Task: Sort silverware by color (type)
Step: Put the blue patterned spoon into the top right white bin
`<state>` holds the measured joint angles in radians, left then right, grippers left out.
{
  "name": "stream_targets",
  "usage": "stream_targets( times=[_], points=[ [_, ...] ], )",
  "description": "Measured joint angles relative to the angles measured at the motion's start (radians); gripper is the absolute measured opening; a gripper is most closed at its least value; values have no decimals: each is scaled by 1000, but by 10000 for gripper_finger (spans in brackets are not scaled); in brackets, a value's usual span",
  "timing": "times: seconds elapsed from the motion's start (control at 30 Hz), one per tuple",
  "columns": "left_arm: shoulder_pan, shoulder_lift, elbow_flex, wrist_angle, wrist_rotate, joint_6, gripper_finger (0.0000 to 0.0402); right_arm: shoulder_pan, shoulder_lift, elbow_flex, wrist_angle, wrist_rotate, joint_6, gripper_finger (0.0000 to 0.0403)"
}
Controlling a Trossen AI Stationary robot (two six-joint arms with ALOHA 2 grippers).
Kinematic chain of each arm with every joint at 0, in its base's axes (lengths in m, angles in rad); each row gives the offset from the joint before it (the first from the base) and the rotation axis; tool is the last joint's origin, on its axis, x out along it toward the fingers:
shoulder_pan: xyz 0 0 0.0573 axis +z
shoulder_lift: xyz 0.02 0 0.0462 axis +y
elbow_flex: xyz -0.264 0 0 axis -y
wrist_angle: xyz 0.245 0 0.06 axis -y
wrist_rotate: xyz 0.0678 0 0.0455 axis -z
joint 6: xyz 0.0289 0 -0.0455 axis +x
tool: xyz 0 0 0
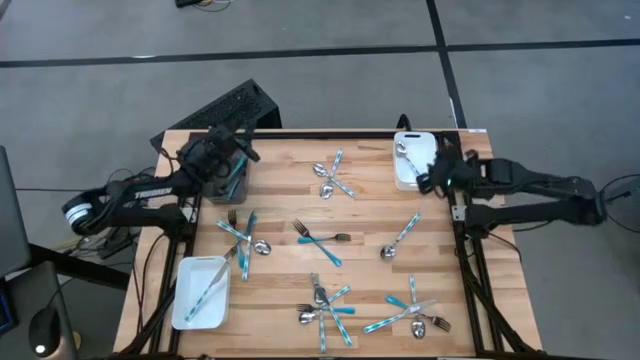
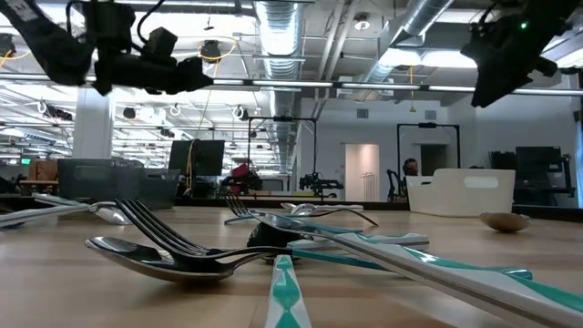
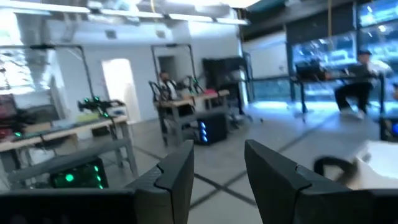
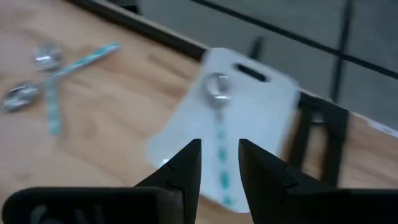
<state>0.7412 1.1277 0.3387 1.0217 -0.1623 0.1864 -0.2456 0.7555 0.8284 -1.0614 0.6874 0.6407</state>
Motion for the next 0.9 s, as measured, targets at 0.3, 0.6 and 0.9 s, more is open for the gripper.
stream_targets(
  times=[0.3,0.6,0.9],
  points=[
    [57,313,95,224,2,-34,132,-276,37,0,148,-223,-364,131],
    [62,313,181,56,-5,23,132,-466,47,-12,205,-358,-516,131],
    [73,216,181,-94,-6,3,132,-563,8,-146,329,-534,-560,131]
  ],
)
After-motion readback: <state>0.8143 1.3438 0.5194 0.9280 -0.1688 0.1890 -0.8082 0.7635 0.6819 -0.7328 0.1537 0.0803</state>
